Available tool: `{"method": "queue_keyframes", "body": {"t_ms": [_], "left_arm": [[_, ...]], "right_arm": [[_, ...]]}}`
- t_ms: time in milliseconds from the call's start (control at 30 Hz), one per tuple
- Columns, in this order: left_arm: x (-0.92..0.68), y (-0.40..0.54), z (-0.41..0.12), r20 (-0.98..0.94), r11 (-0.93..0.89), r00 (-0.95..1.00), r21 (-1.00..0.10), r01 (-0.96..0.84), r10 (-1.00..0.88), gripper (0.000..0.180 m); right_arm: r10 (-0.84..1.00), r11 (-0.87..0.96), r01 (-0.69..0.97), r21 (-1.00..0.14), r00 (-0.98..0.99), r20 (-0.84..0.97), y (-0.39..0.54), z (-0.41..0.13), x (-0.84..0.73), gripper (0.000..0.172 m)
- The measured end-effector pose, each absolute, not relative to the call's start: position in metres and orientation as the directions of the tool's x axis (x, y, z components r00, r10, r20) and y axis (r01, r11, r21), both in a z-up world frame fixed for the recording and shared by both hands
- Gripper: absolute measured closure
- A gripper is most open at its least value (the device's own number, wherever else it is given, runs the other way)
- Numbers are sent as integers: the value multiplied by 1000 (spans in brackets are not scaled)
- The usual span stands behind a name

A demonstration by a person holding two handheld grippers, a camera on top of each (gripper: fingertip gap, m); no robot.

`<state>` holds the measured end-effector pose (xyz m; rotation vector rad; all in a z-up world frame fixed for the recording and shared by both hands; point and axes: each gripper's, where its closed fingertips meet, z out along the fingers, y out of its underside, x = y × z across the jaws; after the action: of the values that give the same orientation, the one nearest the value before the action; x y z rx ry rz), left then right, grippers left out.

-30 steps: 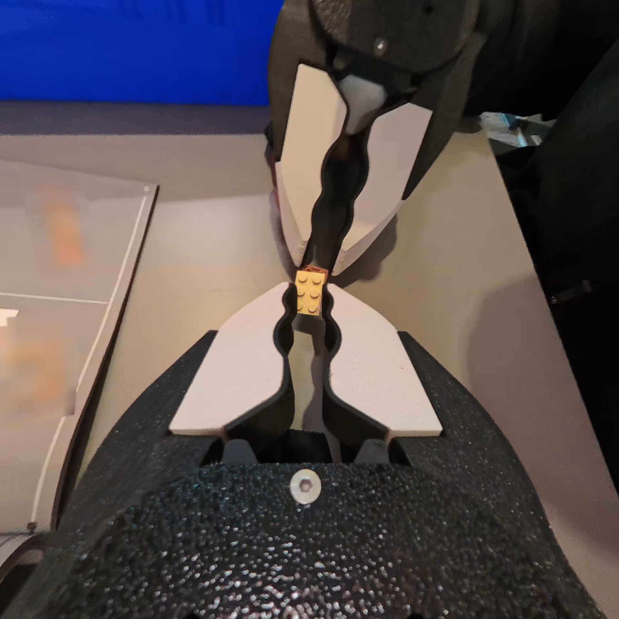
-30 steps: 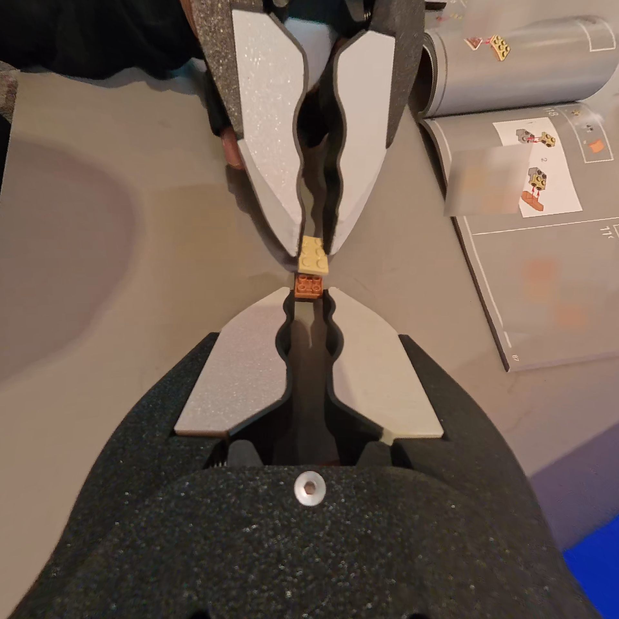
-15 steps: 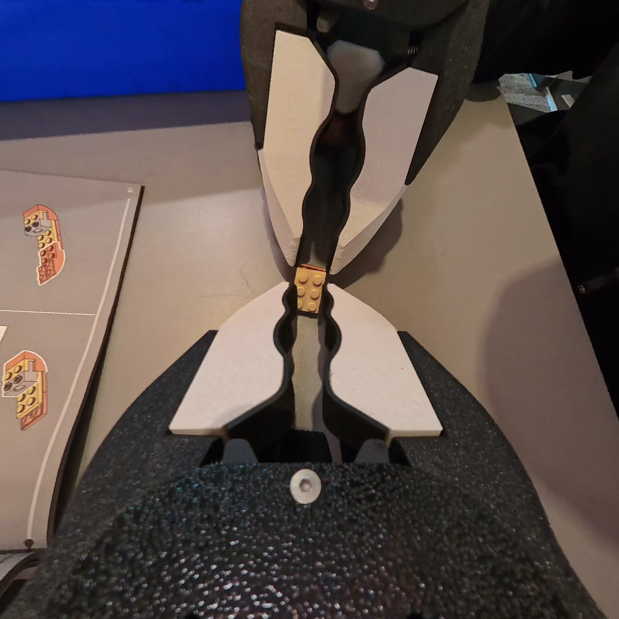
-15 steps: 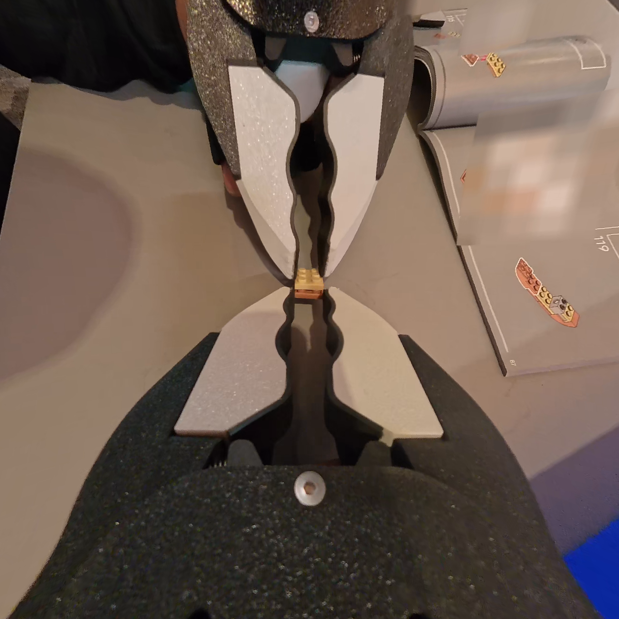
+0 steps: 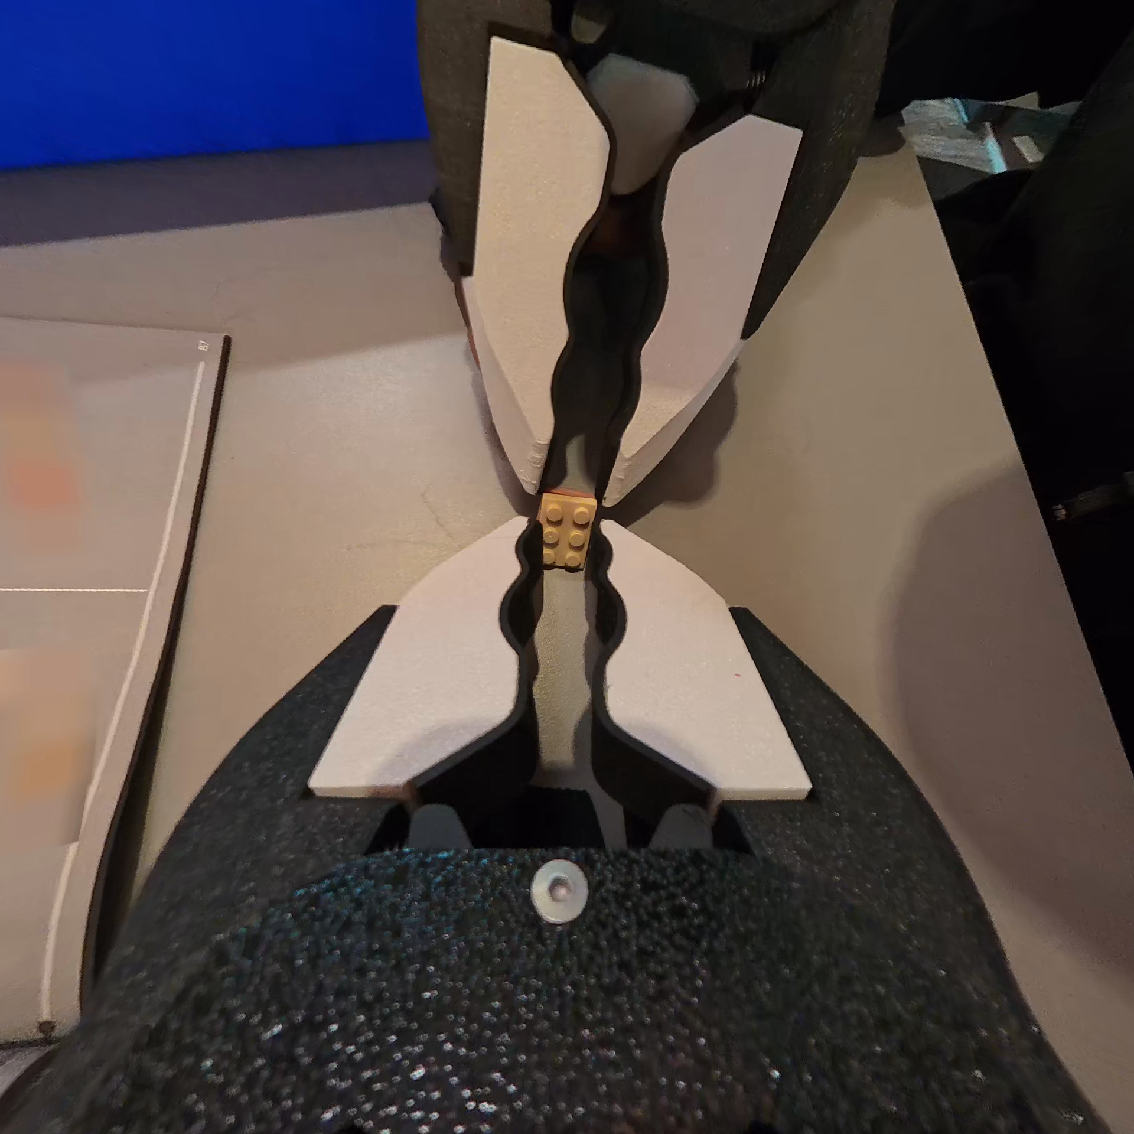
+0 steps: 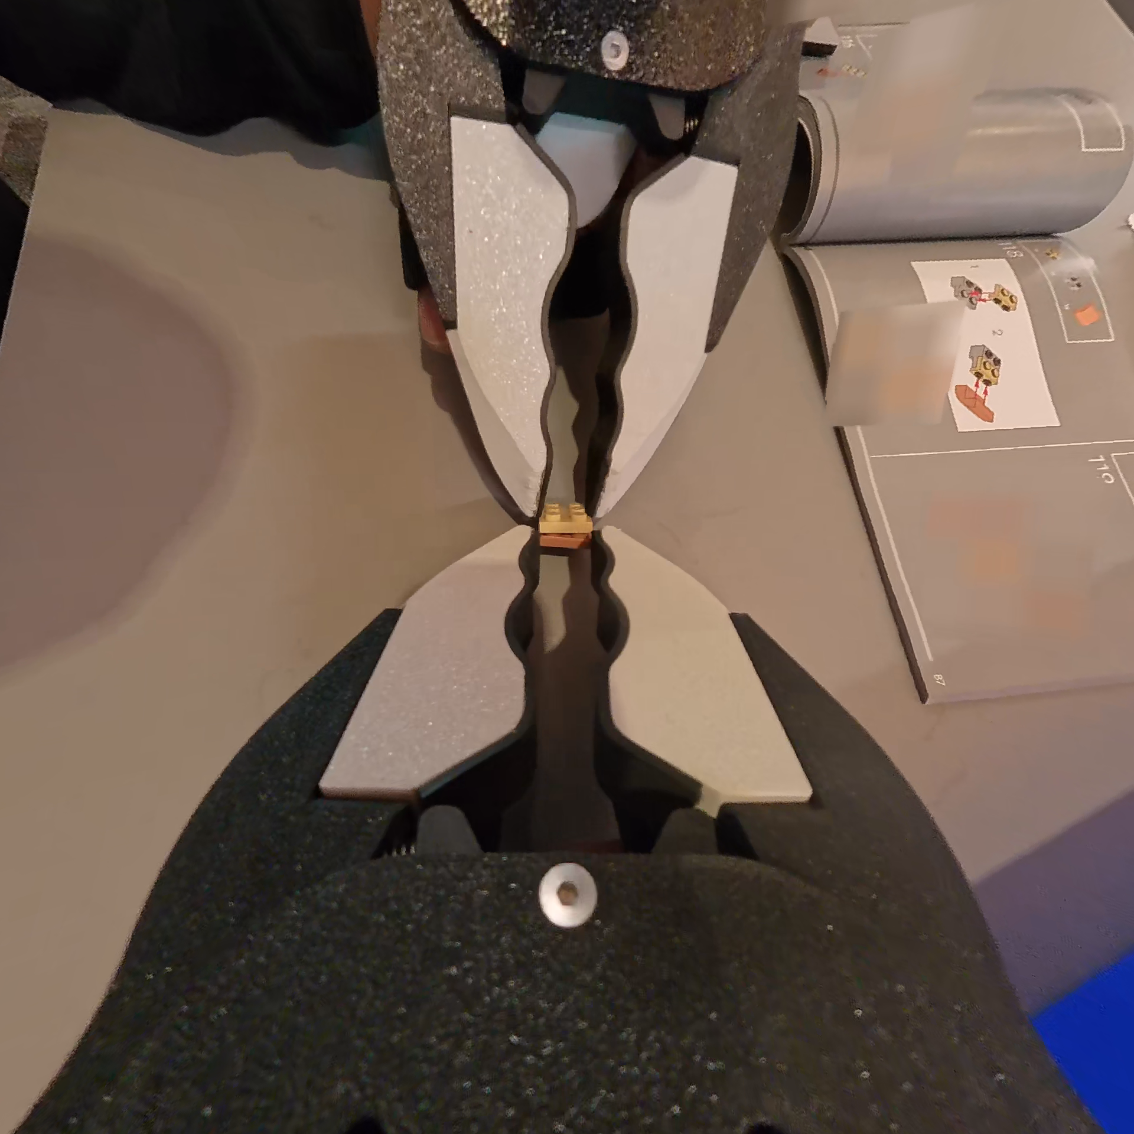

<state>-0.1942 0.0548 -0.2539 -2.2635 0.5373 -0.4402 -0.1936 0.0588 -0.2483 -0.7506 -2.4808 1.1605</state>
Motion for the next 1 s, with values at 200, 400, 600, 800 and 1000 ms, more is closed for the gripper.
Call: {"method": "queue_keyframes", "body": {"t_ms": [200, 400, 600, 800, 1000], "left_arm": [[-192, 53, -253, 210, -637, 815, -735, -232, -539, 166], [-191, 53, -253, 247, -645, 788, -728, -233, -563, 164], [-190, 53, -257, 252, -663, 786, -706, -249, -564, 161], [-185, 52, -259, 239, -653, 762, -697, -298, -602, 161], [-182, 51, -257, 233, -627, 740, -715, -310, -631, 162]], "right_arm": [[551, 548, 296, -782, -832, 71, 56, -247, -192, 156], [537, 554, 274, -786, -839, 86, 55, -246, -192, 156], [529, 559, 258, -788, -843, 98, 54, -245, -191, 157], [511, 560, 246, -791, -855, 95, 52, -245, -189, 157], [487, 555, 206, -806, -866, 114, 50, -241, -187, 157]]}}
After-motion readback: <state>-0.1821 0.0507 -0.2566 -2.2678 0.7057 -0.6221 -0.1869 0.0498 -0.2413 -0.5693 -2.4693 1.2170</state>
